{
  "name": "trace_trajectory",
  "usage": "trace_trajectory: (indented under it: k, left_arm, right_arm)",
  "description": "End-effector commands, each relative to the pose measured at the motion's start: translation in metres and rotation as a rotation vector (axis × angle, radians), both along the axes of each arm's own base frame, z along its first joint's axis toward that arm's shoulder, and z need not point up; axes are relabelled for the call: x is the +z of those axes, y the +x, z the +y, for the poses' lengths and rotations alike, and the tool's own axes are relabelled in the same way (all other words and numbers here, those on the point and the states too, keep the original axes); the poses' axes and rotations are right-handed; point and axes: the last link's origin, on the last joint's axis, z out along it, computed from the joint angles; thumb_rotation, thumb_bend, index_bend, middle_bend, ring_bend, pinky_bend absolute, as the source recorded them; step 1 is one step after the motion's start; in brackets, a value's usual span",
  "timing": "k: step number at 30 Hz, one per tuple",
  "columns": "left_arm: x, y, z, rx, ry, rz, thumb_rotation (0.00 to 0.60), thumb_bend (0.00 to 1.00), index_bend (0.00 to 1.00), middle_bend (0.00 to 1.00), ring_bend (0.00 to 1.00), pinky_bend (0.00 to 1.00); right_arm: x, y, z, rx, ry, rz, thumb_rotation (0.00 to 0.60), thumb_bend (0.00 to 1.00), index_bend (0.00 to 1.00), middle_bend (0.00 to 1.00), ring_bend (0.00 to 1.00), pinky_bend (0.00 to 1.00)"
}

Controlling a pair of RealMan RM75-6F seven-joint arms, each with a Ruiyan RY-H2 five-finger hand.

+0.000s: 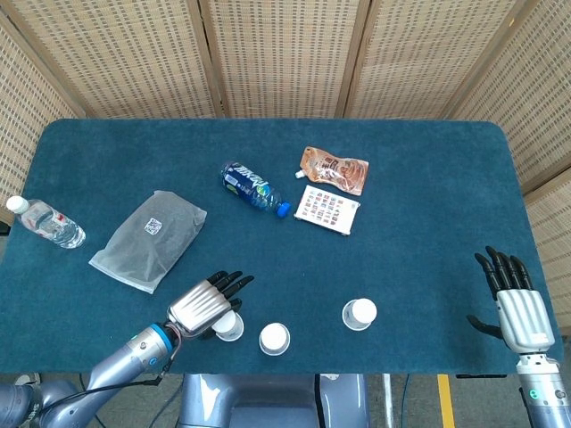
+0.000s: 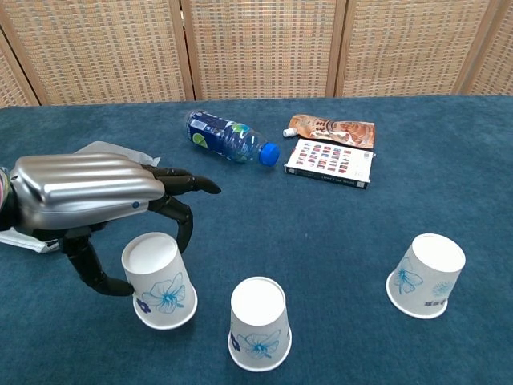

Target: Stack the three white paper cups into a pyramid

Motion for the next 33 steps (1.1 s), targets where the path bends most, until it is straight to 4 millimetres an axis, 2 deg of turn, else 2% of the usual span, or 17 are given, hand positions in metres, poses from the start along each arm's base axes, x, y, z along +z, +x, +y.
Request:
trace_trajectory:
  k: [1,10,28,33]
  left_arm:
    - [-0.003,0.0,-0.003,-0.008,-0.01,0.005,0.6,0.23,0.42,0.0,0.0,0.14]
    - [-0.011,-0.002,-0.012,-0.026,-0.036,0.022,0.6,0.23,0.42,0.0,0.0,0.14]
    - [-0.028,-0.003,-0.017,-0.023,-0.046,-0.006,0.6,0.23,0.4,0.0,0.0,0.13]
    - [-0.03,-0.004,-0.019,-0.037,-0.046,-0.003,0.6,0.23,0.35,0.0,0.0,0.13]
  right_arm:
    - [0.0,0.0,0.0,0.0,-0.002,-0.001,0.6,0.14,0.08,0.0,0.0,0.07]
    - [0.001,0.0,0.0,0.002,-0.003,-0.004,0.6,0.14,0.08,0.0,0.0,0.07]
    - [0.001,0.001,0.001,0.005,0.002,-0.011,0.6,0.14,0.08,0.0,0.0,0.07]
    - [0.002,0.001,0.001,0.005,0.001,-0.013,0.6,0.14,0.08,0.0,0.0,0.07]
